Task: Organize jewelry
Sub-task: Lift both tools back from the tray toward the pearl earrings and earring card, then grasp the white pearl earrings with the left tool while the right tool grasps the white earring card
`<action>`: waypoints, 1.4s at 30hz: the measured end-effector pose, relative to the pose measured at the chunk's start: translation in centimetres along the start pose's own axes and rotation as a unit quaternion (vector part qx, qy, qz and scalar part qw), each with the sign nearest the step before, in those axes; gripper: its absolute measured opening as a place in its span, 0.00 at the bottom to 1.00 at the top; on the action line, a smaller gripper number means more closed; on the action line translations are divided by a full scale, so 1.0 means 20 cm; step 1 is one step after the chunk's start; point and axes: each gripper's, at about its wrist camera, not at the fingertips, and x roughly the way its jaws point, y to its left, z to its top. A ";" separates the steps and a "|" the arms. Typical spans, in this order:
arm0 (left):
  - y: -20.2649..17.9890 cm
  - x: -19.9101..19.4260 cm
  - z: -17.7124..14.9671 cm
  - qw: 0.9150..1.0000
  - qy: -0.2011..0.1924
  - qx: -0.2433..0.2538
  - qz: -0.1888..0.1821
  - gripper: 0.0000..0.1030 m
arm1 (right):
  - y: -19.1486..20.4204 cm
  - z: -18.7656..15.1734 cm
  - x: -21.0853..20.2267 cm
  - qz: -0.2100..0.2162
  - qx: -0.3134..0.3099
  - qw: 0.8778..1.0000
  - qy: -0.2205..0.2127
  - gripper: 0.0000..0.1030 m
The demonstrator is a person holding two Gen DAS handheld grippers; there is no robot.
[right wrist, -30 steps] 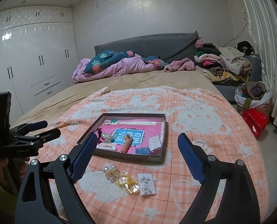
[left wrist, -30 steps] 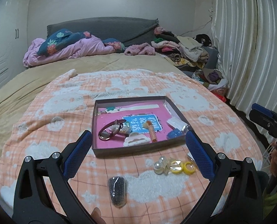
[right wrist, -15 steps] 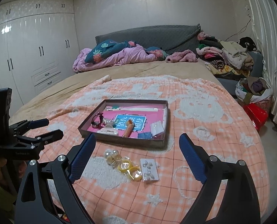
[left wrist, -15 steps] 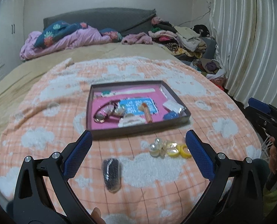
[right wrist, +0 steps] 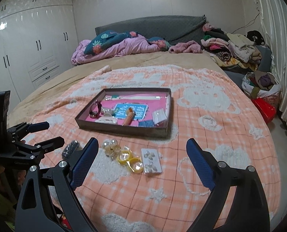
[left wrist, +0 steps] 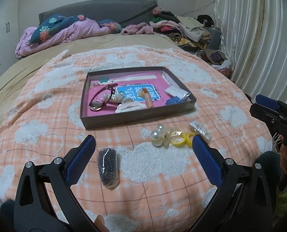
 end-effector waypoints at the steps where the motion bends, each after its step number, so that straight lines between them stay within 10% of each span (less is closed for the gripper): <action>1: 0.00 0.01 0.00 1.000 0.002 0.001 -0.001 0.91 | 0.00 -0.01 0.02 -0.003 0.001 1.000 0.006 0.89; 30: -0.01 0.37 -0.08 0.996 0.075 0.006 -0.038 0.90 | -0.13 -0.26 0.52 0.033 0.056 0.987 0.149 0.65; 42: -0.01 0.50 -0.05 0.994 0.095 -0.003 -0.058 0.74 | -0.28 -0.25 0.71 0.082 0.134 0.975 0.160 0.61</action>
